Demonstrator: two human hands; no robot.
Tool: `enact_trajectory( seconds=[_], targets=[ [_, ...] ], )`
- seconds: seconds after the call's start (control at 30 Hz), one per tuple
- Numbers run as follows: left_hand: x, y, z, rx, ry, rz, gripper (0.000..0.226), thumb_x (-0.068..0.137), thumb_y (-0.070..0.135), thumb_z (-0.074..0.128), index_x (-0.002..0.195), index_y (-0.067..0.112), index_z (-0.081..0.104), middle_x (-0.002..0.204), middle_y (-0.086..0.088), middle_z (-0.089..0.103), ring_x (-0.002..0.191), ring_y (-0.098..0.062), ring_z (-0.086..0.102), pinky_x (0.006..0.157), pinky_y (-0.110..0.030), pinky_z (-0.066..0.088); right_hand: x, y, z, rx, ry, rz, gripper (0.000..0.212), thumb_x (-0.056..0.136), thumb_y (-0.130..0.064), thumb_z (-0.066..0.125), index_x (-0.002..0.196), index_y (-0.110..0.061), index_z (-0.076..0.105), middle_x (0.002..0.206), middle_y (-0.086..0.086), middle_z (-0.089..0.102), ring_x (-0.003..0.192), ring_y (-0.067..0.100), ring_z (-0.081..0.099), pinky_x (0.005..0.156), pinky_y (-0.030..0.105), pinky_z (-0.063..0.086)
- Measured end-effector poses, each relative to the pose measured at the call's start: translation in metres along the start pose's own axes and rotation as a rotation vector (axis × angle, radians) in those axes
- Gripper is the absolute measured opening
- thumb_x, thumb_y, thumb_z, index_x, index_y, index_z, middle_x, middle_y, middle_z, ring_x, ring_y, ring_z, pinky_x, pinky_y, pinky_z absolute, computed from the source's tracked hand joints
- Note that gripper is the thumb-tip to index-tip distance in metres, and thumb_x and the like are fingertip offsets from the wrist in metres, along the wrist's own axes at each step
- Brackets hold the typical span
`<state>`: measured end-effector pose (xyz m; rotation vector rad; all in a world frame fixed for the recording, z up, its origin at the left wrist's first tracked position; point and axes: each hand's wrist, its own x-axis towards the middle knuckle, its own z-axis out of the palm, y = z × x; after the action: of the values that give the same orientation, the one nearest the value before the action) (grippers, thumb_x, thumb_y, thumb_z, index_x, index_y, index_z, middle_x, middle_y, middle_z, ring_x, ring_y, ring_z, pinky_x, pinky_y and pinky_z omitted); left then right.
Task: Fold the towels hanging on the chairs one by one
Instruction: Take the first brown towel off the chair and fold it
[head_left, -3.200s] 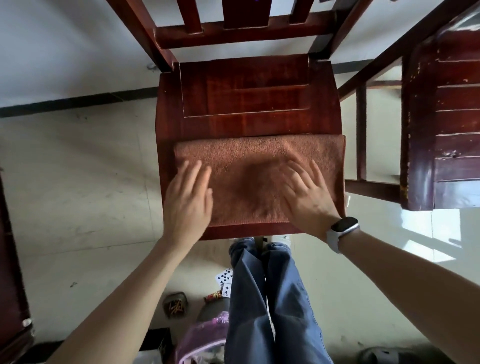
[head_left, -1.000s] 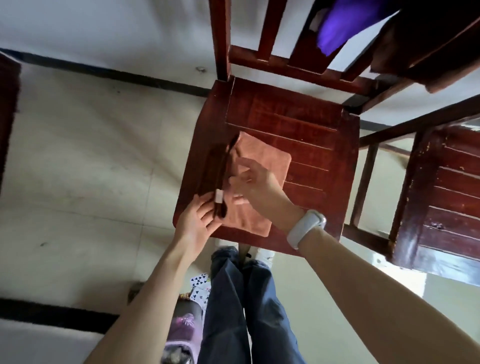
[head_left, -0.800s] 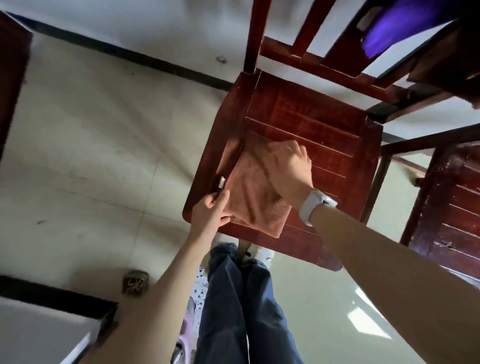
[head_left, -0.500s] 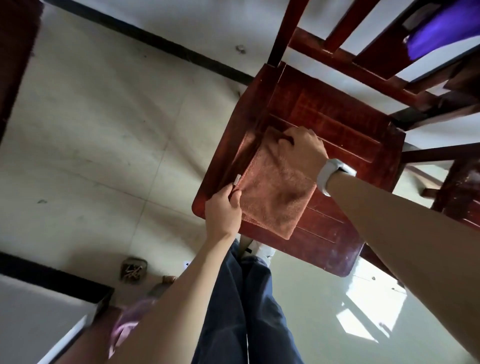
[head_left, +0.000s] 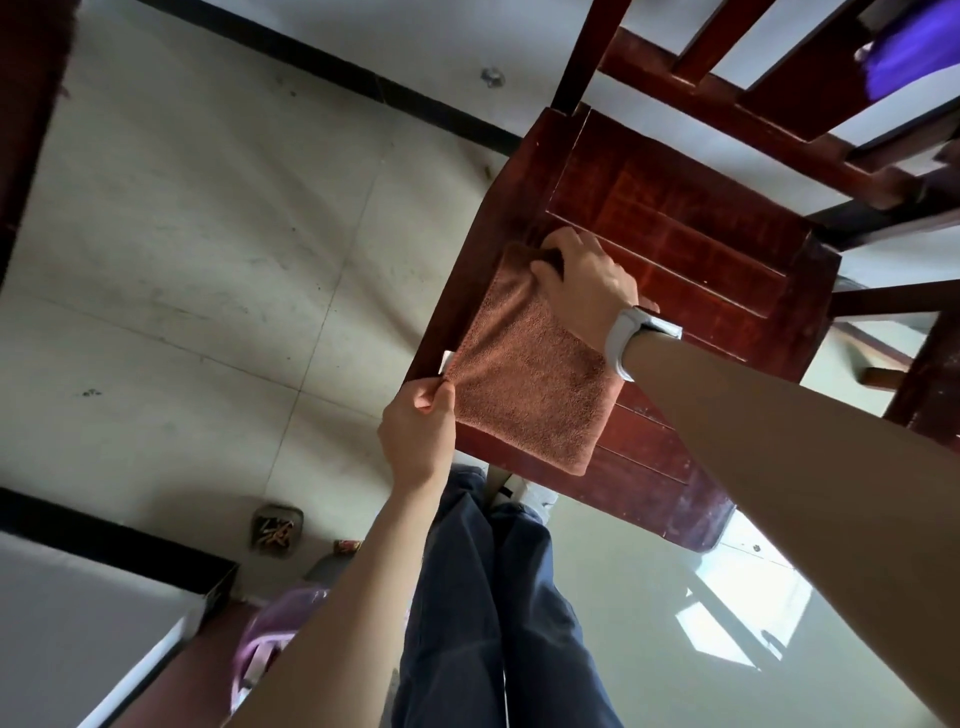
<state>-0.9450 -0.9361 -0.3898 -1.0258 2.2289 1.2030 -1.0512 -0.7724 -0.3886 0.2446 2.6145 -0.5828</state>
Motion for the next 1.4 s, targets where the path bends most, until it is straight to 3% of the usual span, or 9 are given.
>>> enact_trajectory(
  seconds=[0.13,0.23,0.47,0.63,0.77,0.9,1.0,1.23,1.4],
  targets=[
    [-0.001,0.002,-0.001,0.101,0.01,0.131,0.018,0.089,0.018,0.053,0.096,0.006,0.064,0.088,-0.009,0.068,0.077,-0.018,0.056,0.064,-0.019,0.031,-0.013,0.005,-0.001,0.048,0.245,-0.103,0.031,0.092,-0.026,0.044,0.12,-0.014,0.052,0.12,0.01,0.052,0.112,0.027,0.049,0.094,0.042,0.035],
    [0.001,0.006,-0.001,0.162,0.008,0.199,0.023,0.089,0.027,0.053,0.098,0.009,0.064,0.079,-0.003,0.065,0.075,-0.019,0.059,0.064,-0.023,0.036,-0.041,0.018,0.0,-0.056,0.42,-0.289,0.031,0.087,-0.013,0.046,0.115,-0.009,0.059,0.112,0.012,0.059,0.102,0.028,0.056,0.092,0.046,0.04],
    [0.022,0.004,0.006,0.389,0.039,0.251,0.032,0.092,0.033,0.048,0.101,0.006,0.062,0.092,-0.018,0.067,0.09,-0.035,0.059,0.069,-0.036,0.04,-0.083,0.035,0.047,-0.502,0.132,-0.3,0.052,0.089,-0.035,0.037,0.138,-0.018,0.038,0.145,0.02,0.036,0.135,0.034,0.035,0.107,0.06,0.022],
    [0.023,0.012,0.004,0.533,0.045,0.315,0.029,0.092,0.026,0.049,0.104,0.002,0.058,0.104,-0.019,0.059,0.099,-0.035,0.054,0.077,-0.043,0.043,-0.075,0.035,0.06,-0.483,0.055,-0.263,0.055,0.089,-0.04,0.034,0.142,-0.025,0.029,0.15,0.019,0.027,0.139,0.034,0.026,0.11,0.059,0.015],
    [0.022,0.027,-0.002,0.627,0.102,0.687,0.037,0.081,0.01,0.06,0.117,0.004,0.053,0.117,-0.02,0.055,0.107,-0.038,0.053,0.081,-0.046,0.047,-0.087,0.04,0.048,-0.238,0.192,-0.293,0.047,0.089,-0.026,0.039,0.135,-0.013,0.041,0.144,0.02,0.037,0.135,0.034,0.034,0.111,0.057,0.019],
    [0.027,0.052,0.008,0.854,-0.106,1.116,0.049,0.089,0.025,0.046,0.136,0.012,0.039,0.145,-0.016,0.037,0.135,-0.035,0.032,0.101,-0.047,0.038,-0.124,0.046,0.045,0.167,0.308,0.148,0.05,0.087,-0.029,0.043,0.131,-0.007,0.041,0.128,0.018,0.048,0.114,0.034,0.049,0.094,0.048,0.043],
    [0.039,0.062,0.026,1.055,-0.383,1.326,0.059,0.088,0.042,0.038,0.141,0.019,0.031,0.152,-0.016,0.023,0.14,-0.039,0.016,0.11,-0.052,0.024,-0.144,0.04,0.05,0.368,0.082,0.463,0.058,0.087,-0.04,0.051,0.135,-0.012,0.036,0.123,0.009,0.051,0.112,0.028,0.051,0.091,0.04,0.042],
    [0.059,0.066,0.036,1.237,-0.418,1.207,0.074,0.081,0.065,0.033,0.145,0.032,0.016,0.157,-0.006,0.004,0.144,-0.031,0.002,0.113,-0.053,0.015,-0.138,0.035,0.048,0.72,0.011,0.664,0.056,0.083,-0.027,0.062,0.129,-0.015,0.033,0.122,0.009,0.057,0.108,0.029,0.056,0.088,0.033,0.044],
    [0.027,0.059,0.04,1.215,-0.313,1.038,0.069,0.08,0.062,0.032,0.142,0.03,0.027,0.155,-0.008,0.018,0.138,-0.033,0.024,0.099,-0.055,0.032,-0.12,0.084,-0.003,0.414,0.294,0.5,0.039,0.087,-0.024,0.057,0.123,-0.015,0.047,0.118,0.007,0.054,0.105,0.028,0.055,0.091,0.039,0.04]
  ],
)
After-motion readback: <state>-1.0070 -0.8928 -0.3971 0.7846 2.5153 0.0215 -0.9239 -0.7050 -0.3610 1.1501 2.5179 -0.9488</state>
